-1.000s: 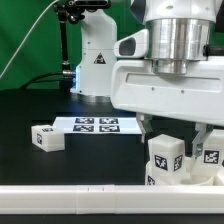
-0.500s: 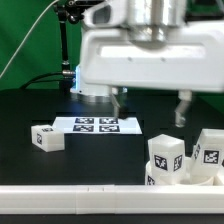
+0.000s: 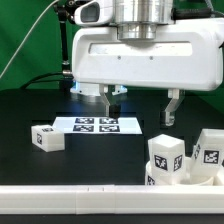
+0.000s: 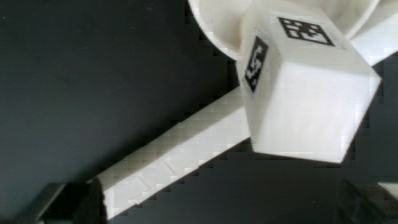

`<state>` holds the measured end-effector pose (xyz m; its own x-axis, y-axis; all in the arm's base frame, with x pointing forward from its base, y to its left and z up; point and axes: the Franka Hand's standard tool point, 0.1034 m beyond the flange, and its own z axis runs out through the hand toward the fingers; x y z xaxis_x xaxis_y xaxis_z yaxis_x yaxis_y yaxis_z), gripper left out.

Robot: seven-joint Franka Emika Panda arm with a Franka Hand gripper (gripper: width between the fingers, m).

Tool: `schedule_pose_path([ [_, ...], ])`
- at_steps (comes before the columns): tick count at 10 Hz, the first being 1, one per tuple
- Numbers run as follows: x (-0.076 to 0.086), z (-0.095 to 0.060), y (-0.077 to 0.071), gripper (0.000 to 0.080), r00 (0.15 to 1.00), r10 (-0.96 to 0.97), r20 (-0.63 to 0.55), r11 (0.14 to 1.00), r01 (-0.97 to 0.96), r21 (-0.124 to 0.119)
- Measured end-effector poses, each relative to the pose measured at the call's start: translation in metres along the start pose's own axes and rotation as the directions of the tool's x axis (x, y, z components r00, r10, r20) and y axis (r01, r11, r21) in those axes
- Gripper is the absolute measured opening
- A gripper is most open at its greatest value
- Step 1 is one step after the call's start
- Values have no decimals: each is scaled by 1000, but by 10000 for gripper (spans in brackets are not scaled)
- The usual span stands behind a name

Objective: Assemble stool

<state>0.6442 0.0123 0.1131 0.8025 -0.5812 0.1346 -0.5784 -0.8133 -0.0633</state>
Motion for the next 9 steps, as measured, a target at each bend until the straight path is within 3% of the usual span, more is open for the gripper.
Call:
schedule_pose_path([
  [1,-7,6,7,649,999,-37,9,999,37,-10],
  [2,-8,11,24,649,994,-105,-1,994,105,-10],
  [4,1,22,82,649,980,-197,1,980,197,-34],
  [5,8,27,95,649,975,-221,-6,975,220,-40],
  [6,13,32,107,649,974,-226,-6,973,226,-42],
  [9,12,33,105,649,968,-251,-7,967,251,-44],
])
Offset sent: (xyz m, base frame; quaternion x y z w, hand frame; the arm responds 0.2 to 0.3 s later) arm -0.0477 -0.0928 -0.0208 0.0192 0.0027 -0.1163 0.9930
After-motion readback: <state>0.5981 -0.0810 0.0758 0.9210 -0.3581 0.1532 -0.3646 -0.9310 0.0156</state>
